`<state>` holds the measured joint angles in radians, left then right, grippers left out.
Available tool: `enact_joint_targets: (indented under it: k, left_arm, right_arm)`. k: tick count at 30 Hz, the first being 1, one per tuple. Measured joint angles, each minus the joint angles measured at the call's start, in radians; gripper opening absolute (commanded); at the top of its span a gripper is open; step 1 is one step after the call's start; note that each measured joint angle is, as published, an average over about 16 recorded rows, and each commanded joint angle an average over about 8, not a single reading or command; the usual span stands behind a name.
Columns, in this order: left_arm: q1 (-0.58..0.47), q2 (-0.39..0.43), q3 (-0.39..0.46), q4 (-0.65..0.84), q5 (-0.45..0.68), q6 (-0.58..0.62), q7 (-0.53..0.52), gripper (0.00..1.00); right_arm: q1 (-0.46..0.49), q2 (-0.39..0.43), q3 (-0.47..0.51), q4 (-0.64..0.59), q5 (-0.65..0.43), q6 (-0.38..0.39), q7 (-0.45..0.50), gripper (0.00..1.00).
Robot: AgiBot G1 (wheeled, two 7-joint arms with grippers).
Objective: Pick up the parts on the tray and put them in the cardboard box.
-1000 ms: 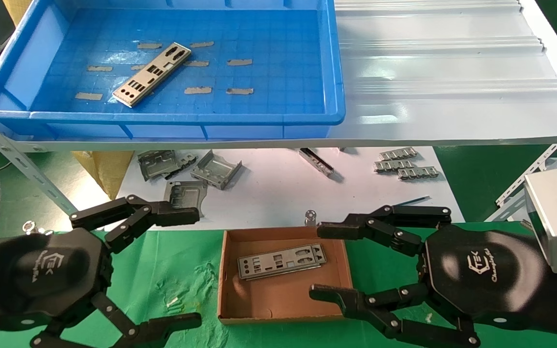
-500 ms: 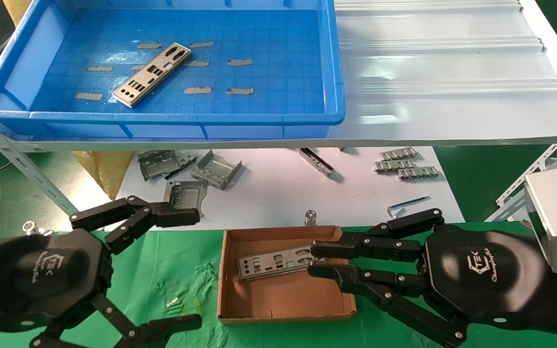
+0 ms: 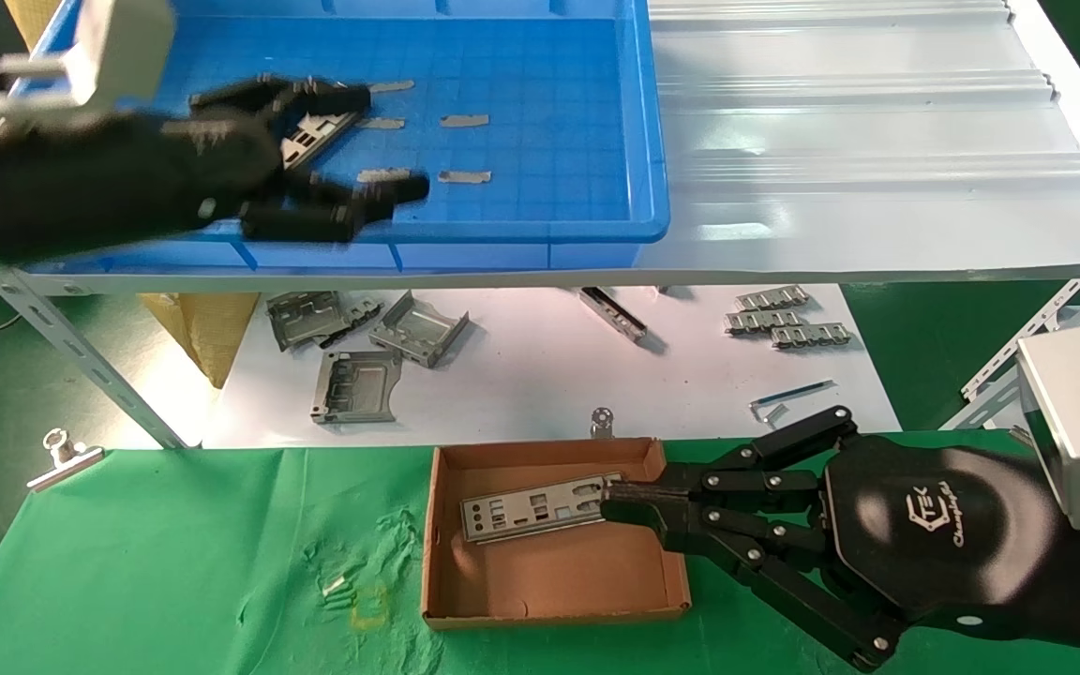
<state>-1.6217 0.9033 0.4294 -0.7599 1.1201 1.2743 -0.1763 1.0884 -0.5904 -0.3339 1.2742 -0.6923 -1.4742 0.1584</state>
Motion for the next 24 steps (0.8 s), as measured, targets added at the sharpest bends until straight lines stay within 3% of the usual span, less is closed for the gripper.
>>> enact_joint_targets:
  k: [9, 19, 20, 24]
  left_arm:
    - [-0.229, 0.165, 0.066, 0.401, 0.146, -0.140, 0.062, 1.00]
    - [-0.336, 0.235, 0.105, 0.618, 0.220, -0.228, 0.082, 1.00]
    - [-0.342, 0.239, 0.108, 0.630, 0.225, -0.229, 0.082, 1.00]
    - [-0.361, 0.247, 0.120, 0.665, 0.242, -0.221, 0.084, 1.00]
  right_arm:
    - [0.000, 0.000, 0.000, 0.000, 0.000, 0.000, 0.000, 0.00]
    - [0.000, 0.000, 0.000, 0.000, 0.000, 0.000, 0.000, 0.01]
    - [0.000, 0.000, 0.000, 0.000, 0.000, 0.000, 0.000, 0.06]
    - [0.000, 0.000, -0.001, 0.000, 0.000, 0.000, 0.000, 0.55]
